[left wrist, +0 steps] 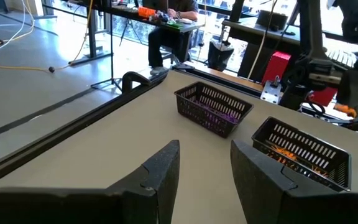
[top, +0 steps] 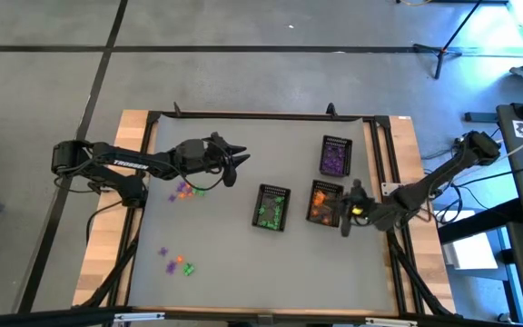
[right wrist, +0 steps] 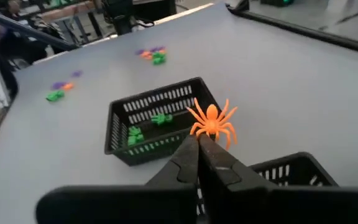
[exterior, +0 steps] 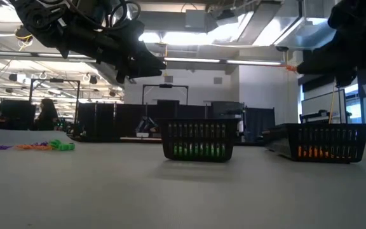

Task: Sort Halloween decoration
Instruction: Put the orange spider toy into the bottom right bin

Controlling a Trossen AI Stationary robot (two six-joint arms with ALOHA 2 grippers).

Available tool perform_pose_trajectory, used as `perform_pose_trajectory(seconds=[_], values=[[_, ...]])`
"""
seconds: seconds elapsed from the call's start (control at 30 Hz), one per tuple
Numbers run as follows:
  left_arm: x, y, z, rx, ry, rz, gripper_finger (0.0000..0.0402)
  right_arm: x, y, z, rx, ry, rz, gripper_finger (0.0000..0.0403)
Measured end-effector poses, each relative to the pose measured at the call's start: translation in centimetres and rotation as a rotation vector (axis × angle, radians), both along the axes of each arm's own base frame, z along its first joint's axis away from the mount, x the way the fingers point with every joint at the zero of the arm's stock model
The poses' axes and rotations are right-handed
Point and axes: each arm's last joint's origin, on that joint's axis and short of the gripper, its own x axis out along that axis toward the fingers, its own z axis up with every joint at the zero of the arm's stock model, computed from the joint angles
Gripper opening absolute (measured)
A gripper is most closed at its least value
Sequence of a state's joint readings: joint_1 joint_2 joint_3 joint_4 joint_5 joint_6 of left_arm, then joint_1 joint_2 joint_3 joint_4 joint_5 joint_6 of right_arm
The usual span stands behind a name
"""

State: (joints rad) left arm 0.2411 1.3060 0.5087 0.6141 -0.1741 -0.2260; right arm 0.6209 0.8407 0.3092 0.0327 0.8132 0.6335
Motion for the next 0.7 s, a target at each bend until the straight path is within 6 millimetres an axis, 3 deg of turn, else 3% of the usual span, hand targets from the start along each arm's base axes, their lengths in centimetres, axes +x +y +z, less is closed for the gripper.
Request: perform_pose_trajectory(seconds=[0.4, 0.5, 0.7], values=[[0.0, 0.0, 0.0, 0.0, 0.0, 0.0, 0.0135, -0.7, -0.4, -2.2, 0.038, 0.166, -0.063, 0.0008], [0.0, 0.0, 0.0, 0.0, 0.0, 0.0, 0.0135, -0.4, -0.2, -2.5, 0.032, 0.176, -0.061, 0.0036], [0.0, 0.0, 0.0, 0.0, 0.0, 0.0, 0.0135, -0.1, 0.0, -2.4, 0.045, 0.145, -0.069, 0.0133]])
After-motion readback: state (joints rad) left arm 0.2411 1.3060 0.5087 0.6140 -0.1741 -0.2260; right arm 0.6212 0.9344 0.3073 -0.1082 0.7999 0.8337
